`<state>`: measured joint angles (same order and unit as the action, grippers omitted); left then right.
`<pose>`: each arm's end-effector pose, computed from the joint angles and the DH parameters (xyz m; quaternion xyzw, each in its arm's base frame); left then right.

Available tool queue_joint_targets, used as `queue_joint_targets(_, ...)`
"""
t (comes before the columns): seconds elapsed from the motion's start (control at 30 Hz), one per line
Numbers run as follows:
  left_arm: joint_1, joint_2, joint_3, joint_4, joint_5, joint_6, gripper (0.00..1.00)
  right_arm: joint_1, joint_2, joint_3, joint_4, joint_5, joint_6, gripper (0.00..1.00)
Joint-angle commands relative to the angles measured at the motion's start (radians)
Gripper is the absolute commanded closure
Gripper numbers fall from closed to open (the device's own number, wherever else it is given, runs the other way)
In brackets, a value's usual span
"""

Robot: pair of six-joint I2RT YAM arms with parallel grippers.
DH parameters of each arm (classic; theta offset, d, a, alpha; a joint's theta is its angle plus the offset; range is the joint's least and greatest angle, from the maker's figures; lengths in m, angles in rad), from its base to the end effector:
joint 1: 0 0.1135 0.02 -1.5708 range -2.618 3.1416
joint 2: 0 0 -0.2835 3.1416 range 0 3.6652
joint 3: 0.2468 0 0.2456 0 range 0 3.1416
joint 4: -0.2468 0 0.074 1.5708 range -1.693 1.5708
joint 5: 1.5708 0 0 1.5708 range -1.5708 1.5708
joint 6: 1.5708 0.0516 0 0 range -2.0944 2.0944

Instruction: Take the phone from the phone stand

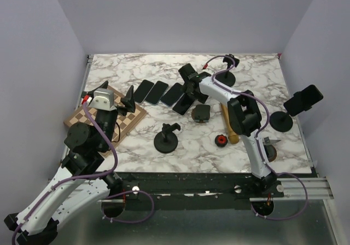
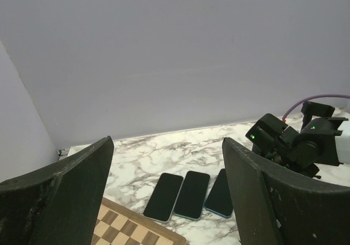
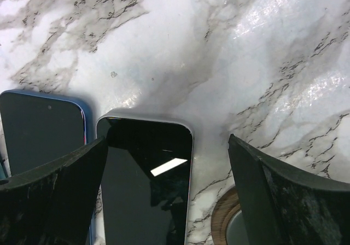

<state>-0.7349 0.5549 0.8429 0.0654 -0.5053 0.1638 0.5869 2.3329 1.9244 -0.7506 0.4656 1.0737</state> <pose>0.0925 -0.0500 0.4293 0.0558 0.5878 -0.0866 0.8024 0.4343 0.2610 0.1690 0.2753 0.9130 -0.0056 0.3009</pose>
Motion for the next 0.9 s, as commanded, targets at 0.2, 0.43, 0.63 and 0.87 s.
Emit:
queue_joint_targets(0.2, 0.001, 0.004, 0.011, -0.012, 0.014, -0.014, 0.12, -0.007, 0.018, -0.024, 0.022, -0.088, -0.078, 0.01)
queue_joint_targets(0.43, 0.001, 0.003, 0.015, -0.017, 0.023, -0.02, 0.12, -0.007, -0.057, -0.18, 0.116, -0.235, -0.044, 0.01)
queue_joint_targets(0.63, 0.002, 0.011, 0.018, -0.022, 0.029, -0.026, 0.12, -0.007, -0.05, -0.215, 0.209, -0.352, -0.02, 0.01)
queue_joint_targets(0.87, 0.001, 0.014, 0.015, -0.021, 0.027, -0.026, 0.12, -0.007, 0.003, -0.143, 0.246, -0.397, 0.032, 0.01)
